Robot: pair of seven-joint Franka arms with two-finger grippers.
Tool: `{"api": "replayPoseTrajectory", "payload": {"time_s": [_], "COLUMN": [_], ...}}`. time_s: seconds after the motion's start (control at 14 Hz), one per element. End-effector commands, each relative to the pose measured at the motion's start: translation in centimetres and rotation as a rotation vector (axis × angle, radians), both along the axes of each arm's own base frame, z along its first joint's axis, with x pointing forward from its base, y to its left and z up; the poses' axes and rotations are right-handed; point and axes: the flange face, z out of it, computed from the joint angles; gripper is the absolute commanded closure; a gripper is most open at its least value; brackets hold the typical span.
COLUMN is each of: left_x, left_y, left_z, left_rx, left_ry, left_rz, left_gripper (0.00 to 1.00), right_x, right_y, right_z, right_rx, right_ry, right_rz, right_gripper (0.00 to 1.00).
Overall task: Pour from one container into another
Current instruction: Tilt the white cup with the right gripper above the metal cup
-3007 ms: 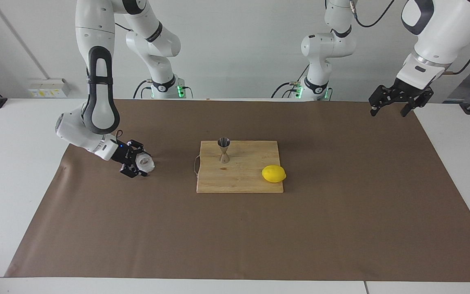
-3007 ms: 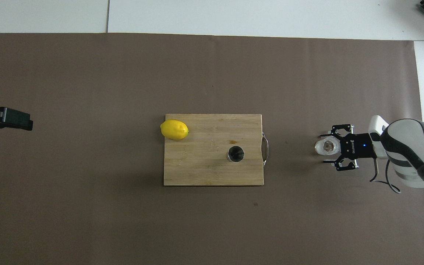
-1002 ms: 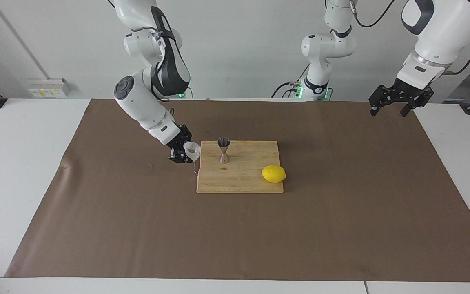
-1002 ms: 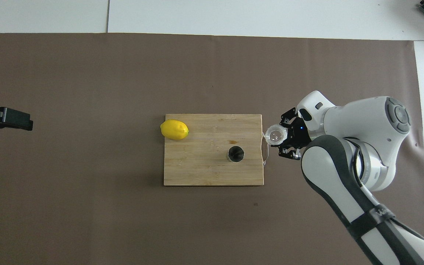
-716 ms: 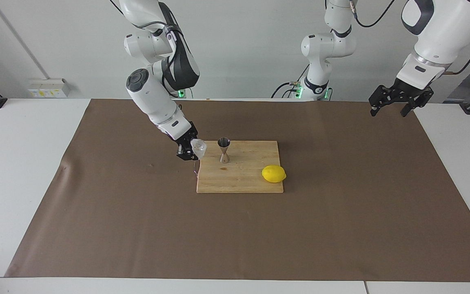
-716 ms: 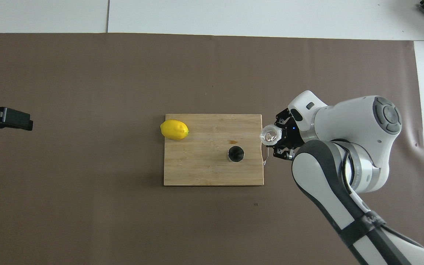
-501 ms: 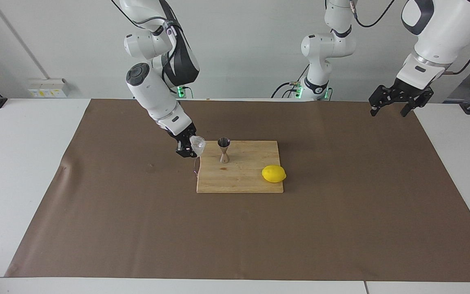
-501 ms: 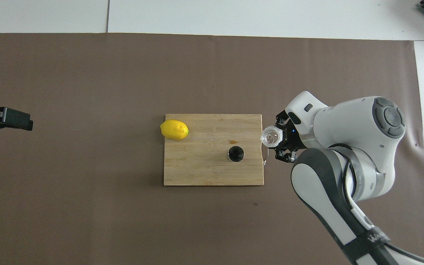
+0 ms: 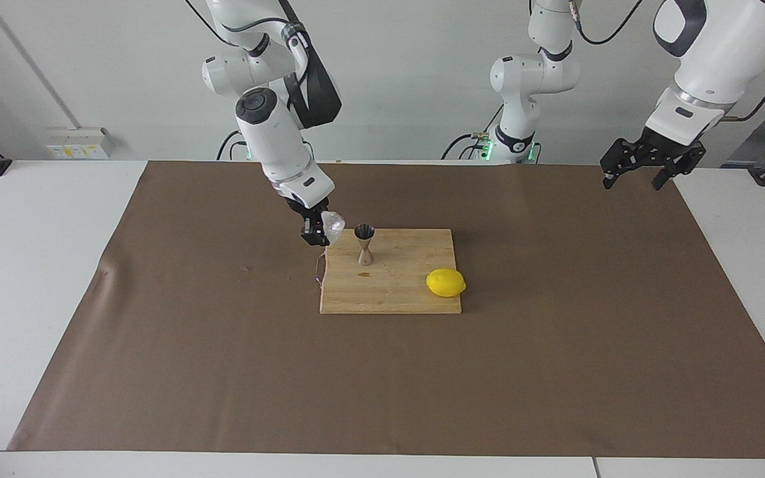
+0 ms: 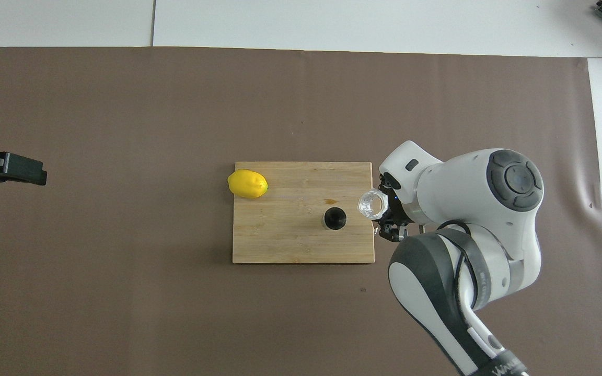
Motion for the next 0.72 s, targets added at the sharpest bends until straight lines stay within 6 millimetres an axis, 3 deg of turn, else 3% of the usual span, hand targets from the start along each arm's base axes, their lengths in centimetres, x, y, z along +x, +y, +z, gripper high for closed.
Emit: {"api": "replayPoseTrajectory", "payload": {"time_s": [0.0,0.43,0.64], "left_x": [-0.5,-0.5,-0.5], "left_y": [0.0,0.0,0.0], "left_z": [0.0,0.1,0.1], "left_rx": [-0.007,-0.007,-0.005], "left_ry": [0.012,0.010,0.010], "left_rz": [-0.003,-0.003,-0.003], "left_gripper": [0.00,0.00,0.00], "right_x": [-0.9,-1.5,-2.1], "right_y": [1.0,2.2,3.9], "right_z": [0.2,-0.2,-0.3], "right_rx": [-0.033,-0.092,-0.137], "right_ry": [-0.018,-0.062,-0.088], "right_rz": [-0.030,-0.042,-0.039], "right_gripper": [0.52,0.52,0.52]}}
